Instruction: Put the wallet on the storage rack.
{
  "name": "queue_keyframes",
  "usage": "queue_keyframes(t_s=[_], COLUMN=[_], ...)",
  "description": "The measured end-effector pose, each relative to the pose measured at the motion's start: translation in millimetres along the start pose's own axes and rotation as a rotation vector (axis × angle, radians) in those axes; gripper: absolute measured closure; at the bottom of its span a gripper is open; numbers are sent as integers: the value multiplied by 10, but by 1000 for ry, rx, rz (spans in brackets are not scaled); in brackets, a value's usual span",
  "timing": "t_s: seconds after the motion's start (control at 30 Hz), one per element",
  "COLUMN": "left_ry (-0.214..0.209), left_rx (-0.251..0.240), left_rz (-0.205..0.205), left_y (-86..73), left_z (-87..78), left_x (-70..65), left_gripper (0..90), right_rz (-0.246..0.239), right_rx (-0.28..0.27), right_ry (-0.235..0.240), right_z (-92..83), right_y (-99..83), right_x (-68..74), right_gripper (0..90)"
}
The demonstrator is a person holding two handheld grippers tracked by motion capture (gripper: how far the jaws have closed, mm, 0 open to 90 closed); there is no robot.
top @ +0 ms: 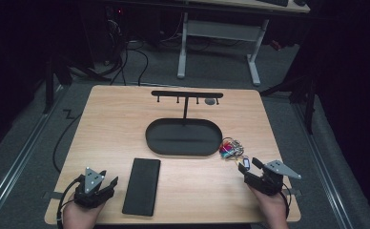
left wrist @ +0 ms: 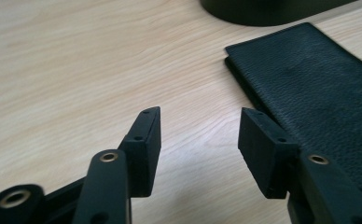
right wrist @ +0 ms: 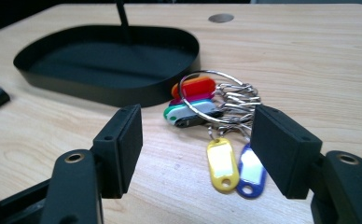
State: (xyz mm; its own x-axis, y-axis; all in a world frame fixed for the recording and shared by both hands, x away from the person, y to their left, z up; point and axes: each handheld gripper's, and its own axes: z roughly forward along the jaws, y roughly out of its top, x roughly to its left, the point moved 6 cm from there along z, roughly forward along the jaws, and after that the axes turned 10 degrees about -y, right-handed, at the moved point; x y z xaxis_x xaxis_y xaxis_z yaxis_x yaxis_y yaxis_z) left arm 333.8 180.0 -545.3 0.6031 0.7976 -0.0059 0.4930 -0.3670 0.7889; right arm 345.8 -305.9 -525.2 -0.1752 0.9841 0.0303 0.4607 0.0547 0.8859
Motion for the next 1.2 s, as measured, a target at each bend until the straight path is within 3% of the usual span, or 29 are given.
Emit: queue_keyframes(t_s=[0.03,0.07,0.23,0.37,0.5,0.7,1.0,1.2], left_ry=[0,-11,-5,2,6,1,-32,-44], left_rx=[0,25,8,6,13,6,-29,-25], left_rz=[0,21,15,25,27,37,43,79], left_y=[0,-14,7,1,-18,-40,51,153], left_z=[0,48,64,87,101,81,128,195], left_x=[0,-33,-18,-6,-15,-23,-58,-158], left_gripper=[474,460,452,449,451,445,431,413], right_rz=[0,-38,-14,-49,-43,-80,-86,-67], right_rx=[0,6,8,9,35,55,59,66], right_ry=[0,-7,27,33,63,77,52,31], right_z=[0,30,42,76,119,157,82,-3], right_y=[0,-26,-39,-48,-60,-77,-131,-194], right_x=[0,30,42,22,32,72,9,-84], right_gripper=[346,346,344,333,332,322,307,300])
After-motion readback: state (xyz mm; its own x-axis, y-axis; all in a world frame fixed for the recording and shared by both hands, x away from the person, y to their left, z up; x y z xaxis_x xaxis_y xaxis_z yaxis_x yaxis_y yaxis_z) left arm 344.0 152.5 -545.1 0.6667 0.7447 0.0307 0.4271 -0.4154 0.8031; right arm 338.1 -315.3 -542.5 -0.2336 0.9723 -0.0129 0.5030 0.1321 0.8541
